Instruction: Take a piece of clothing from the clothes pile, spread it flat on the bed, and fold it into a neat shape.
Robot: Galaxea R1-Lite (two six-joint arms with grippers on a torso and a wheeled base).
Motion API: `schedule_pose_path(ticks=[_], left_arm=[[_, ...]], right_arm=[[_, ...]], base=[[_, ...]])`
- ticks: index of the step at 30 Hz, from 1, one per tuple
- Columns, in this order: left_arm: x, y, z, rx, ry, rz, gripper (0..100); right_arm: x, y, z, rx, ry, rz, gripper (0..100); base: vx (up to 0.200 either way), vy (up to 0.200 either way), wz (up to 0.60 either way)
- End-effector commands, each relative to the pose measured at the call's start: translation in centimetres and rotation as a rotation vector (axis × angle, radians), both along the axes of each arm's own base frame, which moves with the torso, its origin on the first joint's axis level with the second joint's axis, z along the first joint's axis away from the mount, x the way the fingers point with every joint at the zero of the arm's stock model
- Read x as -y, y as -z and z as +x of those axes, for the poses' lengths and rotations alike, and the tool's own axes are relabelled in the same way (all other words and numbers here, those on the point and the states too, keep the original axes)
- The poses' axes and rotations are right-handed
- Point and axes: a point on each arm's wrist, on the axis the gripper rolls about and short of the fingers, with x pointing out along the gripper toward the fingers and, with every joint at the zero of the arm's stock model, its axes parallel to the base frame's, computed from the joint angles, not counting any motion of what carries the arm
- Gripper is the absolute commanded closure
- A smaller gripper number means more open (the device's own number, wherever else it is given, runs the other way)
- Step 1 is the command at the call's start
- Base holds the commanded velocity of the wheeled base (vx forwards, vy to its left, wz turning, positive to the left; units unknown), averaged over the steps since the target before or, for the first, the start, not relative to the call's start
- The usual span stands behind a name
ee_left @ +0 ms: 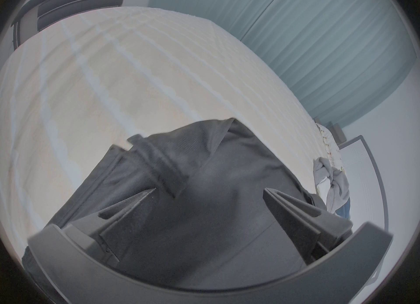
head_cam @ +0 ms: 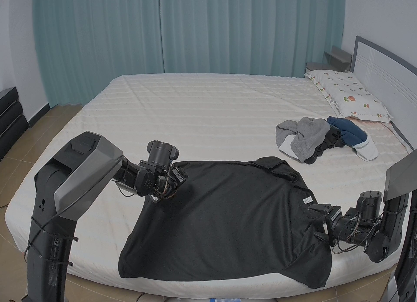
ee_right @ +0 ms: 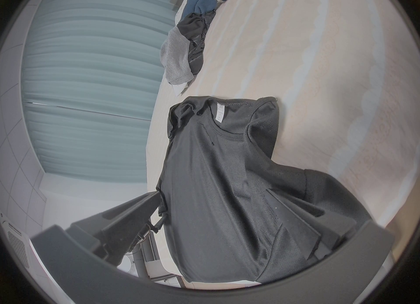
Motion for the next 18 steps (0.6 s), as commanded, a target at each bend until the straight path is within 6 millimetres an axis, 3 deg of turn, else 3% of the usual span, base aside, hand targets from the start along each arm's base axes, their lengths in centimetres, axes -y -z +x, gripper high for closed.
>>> schedule_pose_path(ticks=[1, 4, 9, 13, 18], left_arm=[[0.2, 0.6, 1.1, 0.026, -0.018, 0.003, 0], [-0.1, 0.5, 2.2, 0.059, -0.046, -0.003, 0], [-2.1, 1.2, 4.9, 0.154, -0.147, 0.001, 0], [-3.7, 0.6, 6.9, 0.273, -0.266, -0.046, 0], [-5.1, 0.0, 7.6, 0.326, -0.306, -0.075, 0]], right_arm=[[0.0, 0.0, 0.1, 0.007, -0.001, 0.0, 0], [0.0, 0.0, 0.1, 0.007, 0.0, 0.001, 0], [0.0, 0.0, 0.1, 0.008, 0.0, -0.001, 0], [0.0, 0.0, 0.1, 0.008, 0.0, -0.001, 0], [0.0, 0.0, 0.0, 0.006, 0.0, -0.001, 0]], base=[[0.0, 0.0, 0.0], [0.0, 0.0, 0.0], [0.0, 0.0, 0.0], [0.0, 0.0, 0.0], [0.0, 0.0, 0.0]])
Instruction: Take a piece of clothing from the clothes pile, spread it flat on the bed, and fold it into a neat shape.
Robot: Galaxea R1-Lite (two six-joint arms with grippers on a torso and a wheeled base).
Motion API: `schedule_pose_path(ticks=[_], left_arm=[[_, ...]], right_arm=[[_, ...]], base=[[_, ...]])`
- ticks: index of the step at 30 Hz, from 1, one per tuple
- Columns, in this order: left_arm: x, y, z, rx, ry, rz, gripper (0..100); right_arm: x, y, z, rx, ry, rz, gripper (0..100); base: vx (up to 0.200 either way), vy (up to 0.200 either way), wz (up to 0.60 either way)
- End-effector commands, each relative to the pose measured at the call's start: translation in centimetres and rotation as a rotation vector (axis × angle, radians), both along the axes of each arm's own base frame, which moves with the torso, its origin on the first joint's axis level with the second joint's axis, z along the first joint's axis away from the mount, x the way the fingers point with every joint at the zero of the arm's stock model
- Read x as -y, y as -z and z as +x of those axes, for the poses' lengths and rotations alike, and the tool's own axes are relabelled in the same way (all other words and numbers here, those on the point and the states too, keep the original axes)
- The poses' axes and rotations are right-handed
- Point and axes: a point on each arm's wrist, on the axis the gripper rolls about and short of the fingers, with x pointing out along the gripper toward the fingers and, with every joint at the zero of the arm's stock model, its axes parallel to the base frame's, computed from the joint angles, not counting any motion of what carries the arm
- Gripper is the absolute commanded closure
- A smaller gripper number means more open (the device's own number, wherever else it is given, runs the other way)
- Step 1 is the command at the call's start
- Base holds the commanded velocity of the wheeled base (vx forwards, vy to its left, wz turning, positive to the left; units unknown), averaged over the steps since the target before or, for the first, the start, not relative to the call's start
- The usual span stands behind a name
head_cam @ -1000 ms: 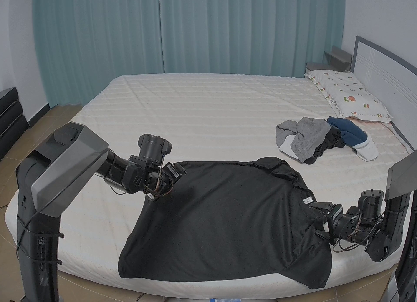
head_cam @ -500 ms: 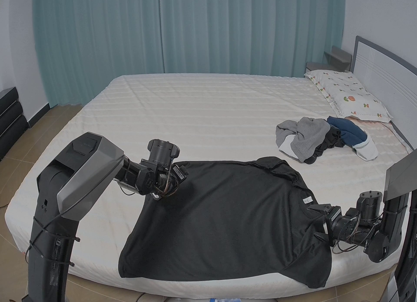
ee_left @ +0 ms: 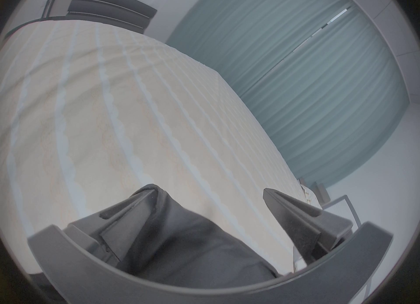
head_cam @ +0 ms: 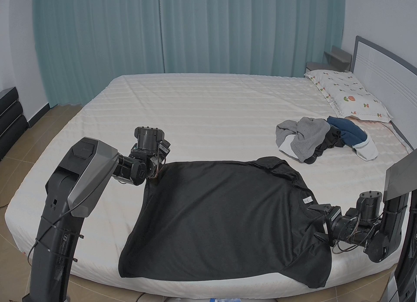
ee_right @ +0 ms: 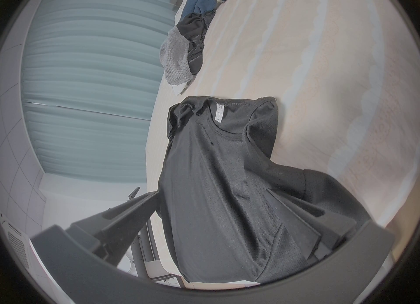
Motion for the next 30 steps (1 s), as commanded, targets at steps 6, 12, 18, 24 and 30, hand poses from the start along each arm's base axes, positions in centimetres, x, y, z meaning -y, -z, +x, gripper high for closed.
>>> schedule_pose_path(ticks=[6, 12, 18, 24, 30], left_arm=[[-3.0, 0.9, 0.8, -0.007, -0.056, -0.007, 0], [-4.5, 0.7, 1.1, -0.004, -0.081, -0.004, 0], [-6.1, 0.0, 1.2, 0.001, -0.086, -0.022, 0], [-6.9, 0.3, 0.5, -0.048, -0.012, -0.062, 0], [-6.4, 1.5, 0.1, -0.149, 0.035, -0.036, 0]], right_arm=[[0.0, 0.0, 0.0, 0.008, -0.001, 0.001, 0], [0.0, 0.0, 0.0, 0.006, -0.001, 0.0, 0], [0.0, 0.0, 0.0, 0.006, -0.001, 0.0, 0], [0.0, 0.0, 0.0, 0.007, -0.002, -0.001, 0], [0.0, 0.0, 0.0, 0.007, -0.003, -0.001, 0]], base=[[0.0, 0.0, 0.0], [0.0, 0.0, 0.0], [0.0, 0.0, 0.0], [0.0, 0.0, 0.0], [0.0, 0.0, 0.0]])
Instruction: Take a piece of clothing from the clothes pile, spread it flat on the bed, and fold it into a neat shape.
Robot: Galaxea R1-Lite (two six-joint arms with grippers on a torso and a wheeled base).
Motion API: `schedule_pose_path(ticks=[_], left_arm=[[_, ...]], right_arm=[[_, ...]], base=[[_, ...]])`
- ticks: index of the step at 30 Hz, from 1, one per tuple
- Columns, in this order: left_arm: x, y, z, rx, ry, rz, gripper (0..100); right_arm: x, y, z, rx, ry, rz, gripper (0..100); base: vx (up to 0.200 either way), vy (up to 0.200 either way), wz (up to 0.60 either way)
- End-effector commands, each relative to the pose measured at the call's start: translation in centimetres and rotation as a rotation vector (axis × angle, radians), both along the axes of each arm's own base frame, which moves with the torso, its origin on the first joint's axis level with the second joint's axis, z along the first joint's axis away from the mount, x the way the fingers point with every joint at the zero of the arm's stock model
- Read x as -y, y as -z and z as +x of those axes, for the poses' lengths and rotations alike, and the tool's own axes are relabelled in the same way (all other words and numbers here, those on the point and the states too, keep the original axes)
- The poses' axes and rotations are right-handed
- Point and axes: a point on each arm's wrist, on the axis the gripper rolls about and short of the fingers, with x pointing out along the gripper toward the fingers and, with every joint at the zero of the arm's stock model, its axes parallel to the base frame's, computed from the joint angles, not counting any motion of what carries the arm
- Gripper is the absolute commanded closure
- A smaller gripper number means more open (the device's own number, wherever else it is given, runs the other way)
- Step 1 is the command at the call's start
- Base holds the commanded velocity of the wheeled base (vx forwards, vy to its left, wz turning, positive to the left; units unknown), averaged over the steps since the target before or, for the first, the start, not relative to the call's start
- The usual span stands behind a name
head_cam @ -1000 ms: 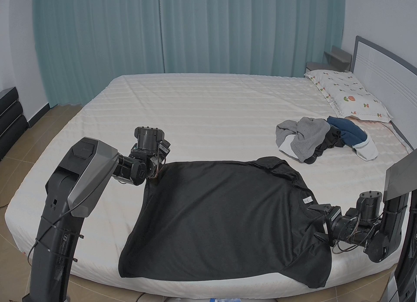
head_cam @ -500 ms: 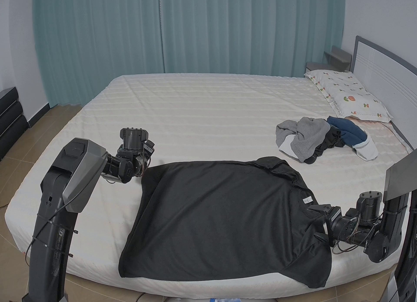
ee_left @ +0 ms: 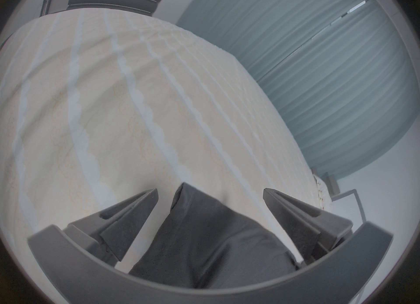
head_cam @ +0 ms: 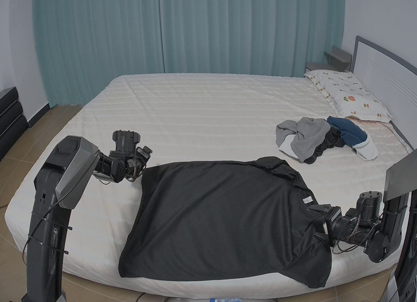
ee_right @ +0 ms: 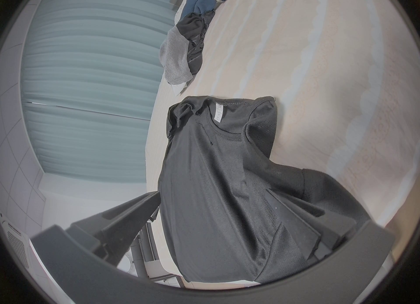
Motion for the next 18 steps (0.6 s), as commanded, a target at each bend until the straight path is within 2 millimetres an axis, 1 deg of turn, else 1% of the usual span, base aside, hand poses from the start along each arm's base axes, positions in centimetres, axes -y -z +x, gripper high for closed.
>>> schedule_pose_path(ticks=[1, 6, 7, 9, 10, 13, 18], left_arm=[[0.3, 0.2, -0.1, -0.031, 0.022, 0.019, 0], [0.8, 0.9, 0.0, -0.04, 0.032, 0.021, 0], [1.0, 1.3, 0.0, -0.046, 0.037, 0.024, 0], [1.0, 1.2, 0.2, -0.041, 0.045, 0.034, 0], [1.0, 1.2, 0.2, -0.041, 0.045, 0.034, 100], [1.1, 2.0, 0.2, -0.053, 0.053, 0.044, 100], [1.0, 2.2, 0.8, -0.036, 0.041, 0.05, 100]], right_arm=[[0.0, -0.1, 0.1, 0.01, -0.001, 0.001, 0], [-0.1, -0.1, 0.1, 0.01, -0.003, 0.001, 0], [-0.1, -0.1, 0.0, 0.008, -0.003, 0.001, 0], [-0.1, -0.1, 0.0, 0.008, -0.003, 0.001, 0], [-0.1, -0.1, 0.0, 0.008, -0.003, 0.001, 0], [-0.1, -0.1, 0.0, 0.008, -0.006, 0.001, 0], [-0.2, 0.0, 0.0, 0.007, -0.006, 0.0, 0]], base=[[0.0, 0.0, 0.0], [0.0, 0.0, 0.0], [0.0, 0.0, 0.0], [0.0, 0.0, 0.0], [0.0, 0.0, 0.0], [0.0, 0.0, 0.0], [0.0, 0.0, 0.0]])
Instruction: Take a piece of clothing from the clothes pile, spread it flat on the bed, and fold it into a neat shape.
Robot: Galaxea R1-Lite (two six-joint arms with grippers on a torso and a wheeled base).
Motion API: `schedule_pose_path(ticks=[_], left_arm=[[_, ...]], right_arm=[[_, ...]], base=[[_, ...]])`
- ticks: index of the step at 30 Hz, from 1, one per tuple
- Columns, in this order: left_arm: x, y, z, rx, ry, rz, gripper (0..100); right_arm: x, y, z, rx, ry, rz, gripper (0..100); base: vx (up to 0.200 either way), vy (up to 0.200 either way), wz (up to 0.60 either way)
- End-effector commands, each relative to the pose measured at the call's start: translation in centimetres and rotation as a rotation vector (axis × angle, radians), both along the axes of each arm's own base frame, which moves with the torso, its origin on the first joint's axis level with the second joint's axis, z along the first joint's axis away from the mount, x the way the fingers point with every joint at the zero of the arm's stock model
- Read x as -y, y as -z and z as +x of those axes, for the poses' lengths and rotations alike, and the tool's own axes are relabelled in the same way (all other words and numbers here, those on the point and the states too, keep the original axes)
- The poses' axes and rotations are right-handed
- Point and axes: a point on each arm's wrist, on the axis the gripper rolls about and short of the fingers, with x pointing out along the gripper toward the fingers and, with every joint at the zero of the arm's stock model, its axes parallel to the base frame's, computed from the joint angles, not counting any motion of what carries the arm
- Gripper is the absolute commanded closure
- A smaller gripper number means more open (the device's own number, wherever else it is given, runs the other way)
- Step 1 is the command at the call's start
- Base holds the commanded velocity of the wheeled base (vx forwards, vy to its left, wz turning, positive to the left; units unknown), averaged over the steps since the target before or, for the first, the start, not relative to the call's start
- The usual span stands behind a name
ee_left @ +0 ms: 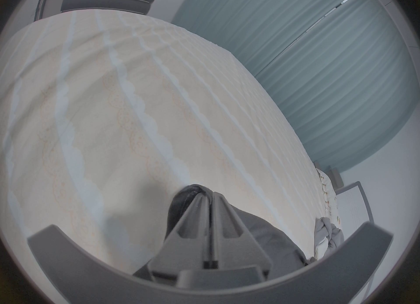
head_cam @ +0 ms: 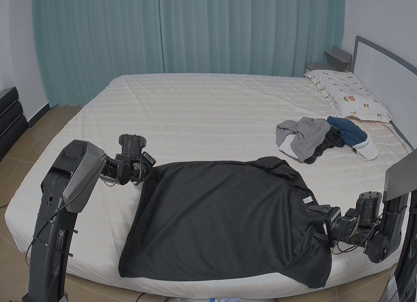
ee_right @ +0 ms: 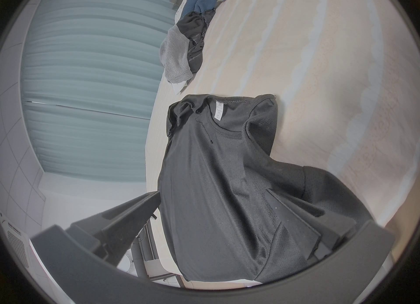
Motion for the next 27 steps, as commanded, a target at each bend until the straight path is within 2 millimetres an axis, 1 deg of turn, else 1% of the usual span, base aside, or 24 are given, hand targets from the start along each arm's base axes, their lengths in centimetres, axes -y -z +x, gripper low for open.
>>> schedule_pose_path(ticks=[1, 6, 12, 13, 17, 20, 23, 27], left_arm=[[-0.1, 0.5, 0.5, 0.009, -0.01, 0.001, 100], [-0.7, -0.5, 1.2, 0.063, -0.076, 0.022, 100], [-1.4, -0.5, 1.8, 0.089, -0.126, 0.045, 100], [-1.8, -0.5, 2.0, 0.105, -0.147, 0.055, 100], [-2.0, -0.6, 2.1, 0.139, -0.159, 0.062, 100], [-2.0, -0.1, 2.2, 0.137, -0.158, 0.069, 100], [-2.0, -0.1, 2.2, 0.136, -0.16, 0.069, 100], [-2.7, -0.2, 2.3, 0.142, -0.175, 0.067, 100]], right_arm=[[0.0, 0.0, 0.1, 0.01, -0.001, 0.001, 0], [0.0, 0.1, 0.1, 0.006, 0.001, -0.003, 0], [0.0, 0.1, 0.1, 0.006, 0.001, -0.003, 0], [0.0, 0.1, 0.1, 0.006, 0.001, -0.003, 0], [0.0, 0.1, 0.1, 0.006, 0.001, -0.003, 0], [0.0, 0.1, 0.1, 0.006, 0.002, -0.004, 0], [0.0, 0.1, 0.1, 0.006, 0.002, -0.004, 0], [0.0, 0.1, 0.1, 0.006, 0.002, -0.004, 0]], base=[[0.0, 0.0, 0.0], [0.0, 0.0, 0.0], [0.0, 0.0, 0.0], [0.0, 0.0, 0.0], [0.0, 0.0, 0.0], [0.0, 0.0, 0.0], [0.0, 0.0, 0.0], [0.0, 0.0, 0.0]])
